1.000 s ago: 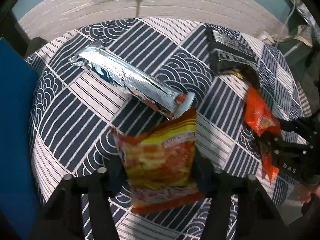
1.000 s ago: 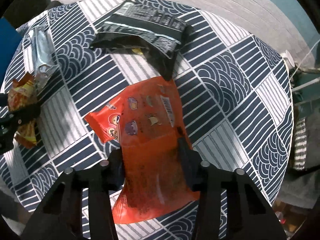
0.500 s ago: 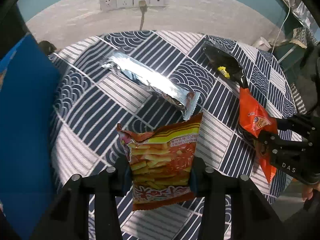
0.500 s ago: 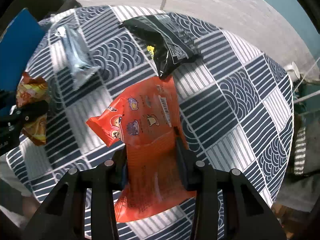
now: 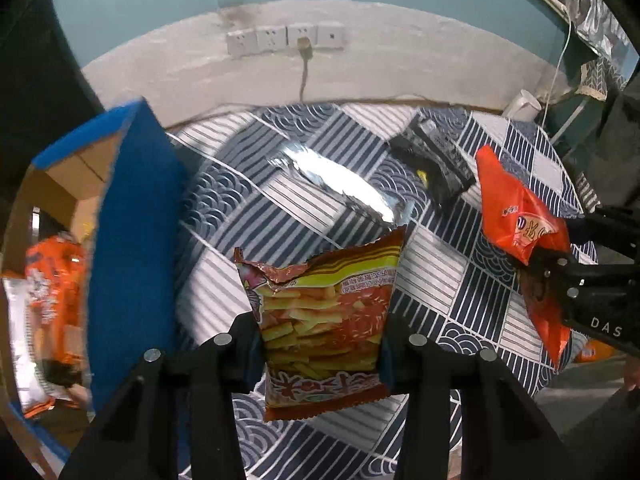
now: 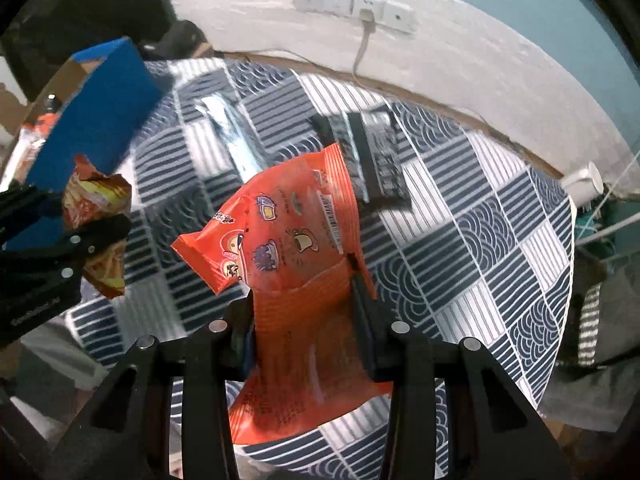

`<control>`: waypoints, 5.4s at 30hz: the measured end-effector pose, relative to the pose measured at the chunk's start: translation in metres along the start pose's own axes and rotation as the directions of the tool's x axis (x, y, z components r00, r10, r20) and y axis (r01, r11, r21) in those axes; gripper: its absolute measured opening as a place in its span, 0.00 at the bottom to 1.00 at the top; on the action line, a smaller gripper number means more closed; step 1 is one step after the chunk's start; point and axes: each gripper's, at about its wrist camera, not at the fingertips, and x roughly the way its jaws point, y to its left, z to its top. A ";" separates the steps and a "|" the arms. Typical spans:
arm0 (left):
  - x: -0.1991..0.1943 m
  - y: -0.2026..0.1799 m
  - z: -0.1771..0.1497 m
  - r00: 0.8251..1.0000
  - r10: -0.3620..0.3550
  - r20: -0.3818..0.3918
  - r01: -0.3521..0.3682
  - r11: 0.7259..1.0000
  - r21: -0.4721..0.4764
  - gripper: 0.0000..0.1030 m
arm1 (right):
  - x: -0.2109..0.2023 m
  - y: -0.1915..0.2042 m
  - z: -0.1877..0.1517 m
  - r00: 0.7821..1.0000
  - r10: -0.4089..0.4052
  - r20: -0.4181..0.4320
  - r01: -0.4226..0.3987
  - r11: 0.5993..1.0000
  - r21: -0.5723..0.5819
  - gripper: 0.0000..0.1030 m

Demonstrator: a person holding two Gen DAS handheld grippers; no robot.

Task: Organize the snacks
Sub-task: 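Lift the chip bag and red candy bag and carry both over the box, then open both grippers to drop the two bags into the box, then move both open grippers toward the silver bar and black bag on the table, then grasp the silver bar with the left gripper while the right grasps the black bag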

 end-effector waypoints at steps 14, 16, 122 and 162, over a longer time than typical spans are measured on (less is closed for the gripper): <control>-0.055 0.020 -0.003 0.993 0.023 0.114 -0.024 1.000 0.012 0.43 | -0.044 0.031 0.021 0.995 0.038 0.095 -0.033 0.998 -0.048 0.37; -0.059 0.024 -0.003 0.993 0.019 0.120 -0.020 1.000 0.004 0.43 | -0.048 0.036 0.024 0.994 0.042 0.105 -0.037 0.998 -0.056 0.37; -0.088 0.108 -0.001 0.977 0.148 0.152 -0.127 0.983 -0.136 0.71 | -0.039 0.057 0.080 0.994 -0.022 0.103 0.028 0.998 -0.051 0.73; 0.089 0.028 0.089 0.995 0.051 -0.090 -0.065 0.984 -0.168 0.71 | 0.123 -0.083 0.103 0.993 0.014 -0.119 -0.007 0.998 0.065 0.74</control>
